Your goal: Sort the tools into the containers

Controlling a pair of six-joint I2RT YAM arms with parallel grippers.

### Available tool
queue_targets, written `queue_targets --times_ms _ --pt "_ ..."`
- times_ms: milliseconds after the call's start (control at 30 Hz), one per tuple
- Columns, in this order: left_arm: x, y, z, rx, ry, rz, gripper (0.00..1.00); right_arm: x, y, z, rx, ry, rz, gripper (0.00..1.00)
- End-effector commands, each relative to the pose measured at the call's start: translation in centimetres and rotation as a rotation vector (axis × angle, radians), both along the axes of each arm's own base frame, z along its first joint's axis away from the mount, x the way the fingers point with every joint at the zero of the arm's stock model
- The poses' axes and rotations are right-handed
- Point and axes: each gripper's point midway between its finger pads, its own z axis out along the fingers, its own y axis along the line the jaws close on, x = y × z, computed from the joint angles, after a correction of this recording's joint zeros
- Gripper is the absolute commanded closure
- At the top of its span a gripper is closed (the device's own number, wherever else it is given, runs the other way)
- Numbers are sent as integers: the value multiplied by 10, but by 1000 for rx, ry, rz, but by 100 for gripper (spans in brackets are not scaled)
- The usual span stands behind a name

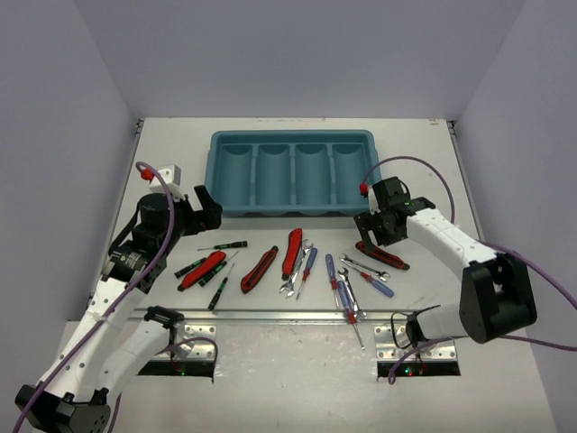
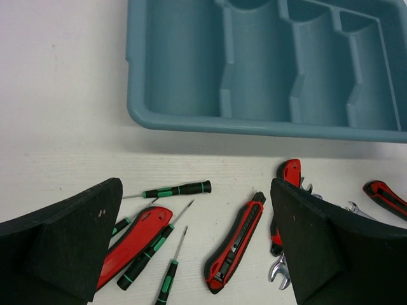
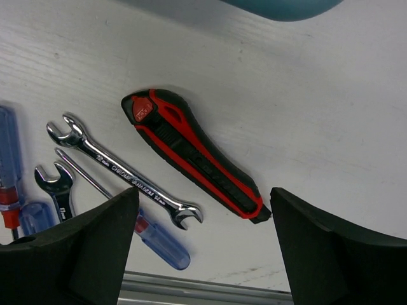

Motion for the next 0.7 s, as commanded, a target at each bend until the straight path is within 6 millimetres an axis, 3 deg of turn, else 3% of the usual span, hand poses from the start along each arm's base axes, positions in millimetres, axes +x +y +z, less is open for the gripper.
queue_targets --times_ms 0,367,400,500,667 --pt "3 -5 15 -13 -69 -24 0 15 4 -10 -8 -43 23 25" --pt "2 -3 19 -12 -84 -14 0 11 15 -56 23 -5 64 42" --pt "2 -3 19 -11 -85 -13 0 9 15 -59 20 -1 68 50" --pt "3 -2 18 -9 -79 -11 0 9 13 -59 4 -16 61 66" --pt "3 -1 16 -3 -72 -3 0 14 12 -44 6 -83 47 78"
